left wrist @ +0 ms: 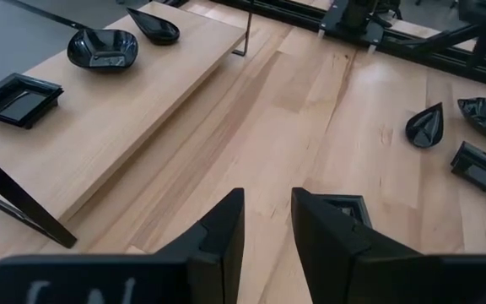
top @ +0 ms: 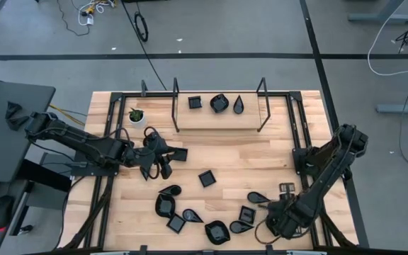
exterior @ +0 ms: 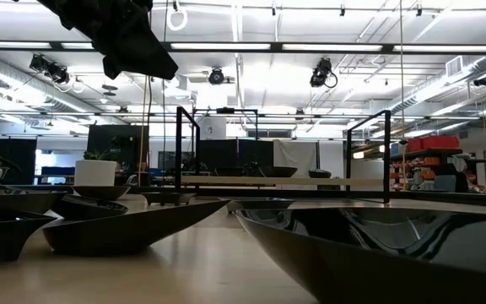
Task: Pick & Place Mini shaped plates
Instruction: Stack the black leaf shaped bowl on top of the other black leaf shaped bowl on the shelf
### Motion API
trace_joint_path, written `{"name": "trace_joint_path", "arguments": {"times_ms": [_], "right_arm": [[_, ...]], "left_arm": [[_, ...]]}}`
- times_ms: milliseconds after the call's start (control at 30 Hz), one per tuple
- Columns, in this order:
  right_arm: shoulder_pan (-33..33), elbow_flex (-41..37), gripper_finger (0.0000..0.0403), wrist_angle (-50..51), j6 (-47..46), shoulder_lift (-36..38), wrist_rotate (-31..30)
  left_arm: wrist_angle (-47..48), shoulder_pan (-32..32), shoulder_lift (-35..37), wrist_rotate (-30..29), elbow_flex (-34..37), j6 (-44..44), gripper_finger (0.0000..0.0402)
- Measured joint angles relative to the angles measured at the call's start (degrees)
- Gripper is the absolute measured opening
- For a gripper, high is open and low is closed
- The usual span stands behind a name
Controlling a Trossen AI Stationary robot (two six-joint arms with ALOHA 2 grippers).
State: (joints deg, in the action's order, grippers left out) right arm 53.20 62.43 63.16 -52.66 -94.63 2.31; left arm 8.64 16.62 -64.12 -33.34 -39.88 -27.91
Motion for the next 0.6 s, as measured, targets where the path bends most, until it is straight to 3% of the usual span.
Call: {"name": "trace_joint_path", "arguments": {"times_ms": [267, 600], "right_arm": [[-2.5, -10.1, 0.0157, -17.0, -14.8, 4.3, 4.6], [-3.1, -26.2, 0.0138, -37.2, -30.3, 15.2, 4.8]], "left_arm": [[-0.1, 0.0, 0.0, 0.0, 0.0, 0.1, 0.0106], [0.2, 0.0, 0.0, 0.0, 0.0, 0.1, 0.0106]]}}
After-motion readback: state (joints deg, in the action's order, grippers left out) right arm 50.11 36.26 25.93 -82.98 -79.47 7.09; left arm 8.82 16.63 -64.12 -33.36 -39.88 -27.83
